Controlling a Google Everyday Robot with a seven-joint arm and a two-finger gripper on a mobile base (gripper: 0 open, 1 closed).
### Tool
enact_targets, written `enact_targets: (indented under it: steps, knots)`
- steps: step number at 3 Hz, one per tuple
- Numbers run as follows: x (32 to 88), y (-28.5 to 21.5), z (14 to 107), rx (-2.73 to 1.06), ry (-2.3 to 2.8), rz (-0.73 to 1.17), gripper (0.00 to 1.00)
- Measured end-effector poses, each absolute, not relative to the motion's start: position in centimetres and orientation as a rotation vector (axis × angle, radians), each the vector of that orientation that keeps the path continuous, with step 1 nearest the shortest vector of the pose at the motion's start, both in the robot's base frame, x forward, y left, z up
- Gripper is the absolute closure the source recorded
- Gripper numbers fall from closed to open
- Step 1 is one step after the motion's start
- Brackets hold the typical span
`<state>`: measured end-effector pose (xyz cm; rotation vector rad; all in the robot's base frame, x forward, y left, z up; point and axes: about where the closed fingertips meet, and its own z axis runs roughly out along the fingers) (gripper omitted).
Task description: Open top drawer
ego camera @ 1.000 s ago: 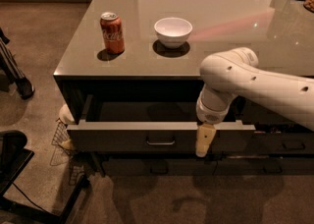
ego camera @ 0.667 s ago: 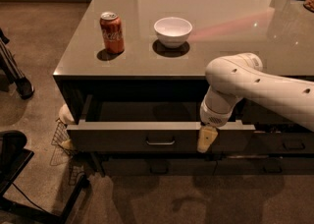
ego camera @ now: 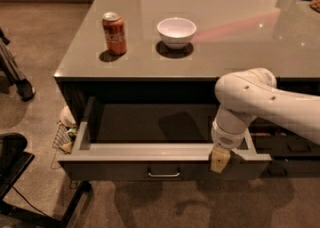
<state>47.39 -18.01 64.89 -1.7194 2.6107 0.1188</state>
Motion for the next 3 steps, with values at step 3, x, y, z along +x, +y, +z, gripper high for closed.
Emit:
enact_targets:
  steps: [3]
  knots:
    - [45.4,-17.9,65.7,-1.704,2.659,0.103,1.0]
